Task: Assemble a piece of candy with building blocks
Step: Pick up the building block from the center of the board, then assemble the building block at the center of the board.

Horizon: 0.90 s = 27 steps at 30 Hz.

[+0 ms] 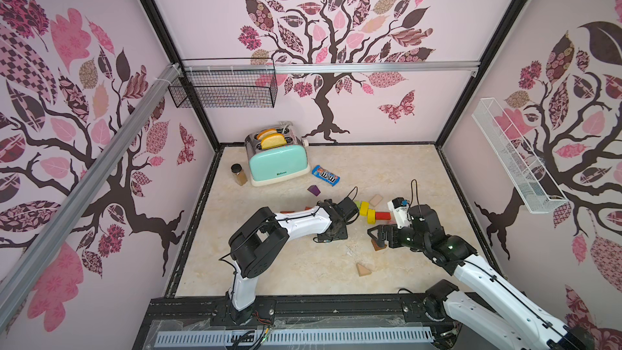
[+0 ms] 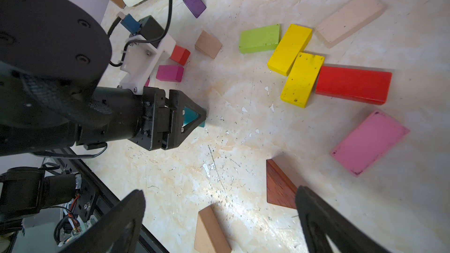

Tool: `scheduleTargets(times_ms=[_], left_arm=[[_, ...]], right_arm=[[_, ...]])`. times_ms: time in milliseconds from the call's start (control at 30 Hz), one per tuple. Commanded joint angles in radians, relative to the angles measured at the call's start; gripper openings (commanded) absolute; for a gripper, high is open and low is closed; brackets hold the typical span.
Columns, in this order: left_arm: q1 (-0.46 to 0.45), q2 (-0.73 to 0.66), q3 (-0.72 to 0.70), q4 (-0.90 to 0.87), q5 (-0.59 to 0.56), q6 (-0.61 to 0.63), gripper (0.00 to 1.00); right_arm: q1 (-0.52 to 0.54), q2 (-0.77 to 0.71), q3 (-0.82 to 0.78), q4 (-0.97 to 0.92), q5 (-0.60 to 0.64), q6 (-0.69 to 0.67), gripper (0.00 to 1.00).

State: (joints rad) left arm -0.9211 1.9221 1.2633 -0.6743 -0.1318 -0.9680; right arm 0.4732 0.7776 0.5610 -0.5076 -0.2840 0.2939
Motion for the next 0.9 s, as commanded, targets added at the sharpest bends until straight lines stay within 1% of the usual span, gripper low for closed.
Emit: scheduleTargets(times_ms=[0,167,267,367,467,633,867], left_arm=[[-0.004,0.014,-0.038,-0.002,0.004,0.005,0.56],[0.007,-0.089,-0.14,-0.019,-0.05,0.054,0.5],[0.027,-0.145,-0.191,-0.063,-0.096,0.106,0.5],[0.074,-0.189,-0.236,-0.069,-0.112,0.158,0.5],[0.12,-0.211,-0.252,-0.051,-0.109,0.193,0.5],[0.168,-0.177,-0.244,0.011,-0.075,0.233,0.5],[0.19,-0.115,-0.204,0.057,-0.051,0.261,0.51]], right_arm=[[-0.003,-0.003,0.011,0.011,0.018,-0.018,0.99],[-0.005,-0.005,0.025,-0.007,0.033,-0.029,0.99],[-0.005,-0.005,0.016,0.005,0.034,-0.02,0.99],[-0.005,0.015,0.005,0.036,0.023,-0.008,0.99],[-0.005,0.041,0.019,0.043,0.014,-0.005,0.99],[-0.005,0.044,0.041,0.034,0.035,-0.015,0.99],[-0.005,0.058,0.053,0.029,0.042,-0.019,0.99]])
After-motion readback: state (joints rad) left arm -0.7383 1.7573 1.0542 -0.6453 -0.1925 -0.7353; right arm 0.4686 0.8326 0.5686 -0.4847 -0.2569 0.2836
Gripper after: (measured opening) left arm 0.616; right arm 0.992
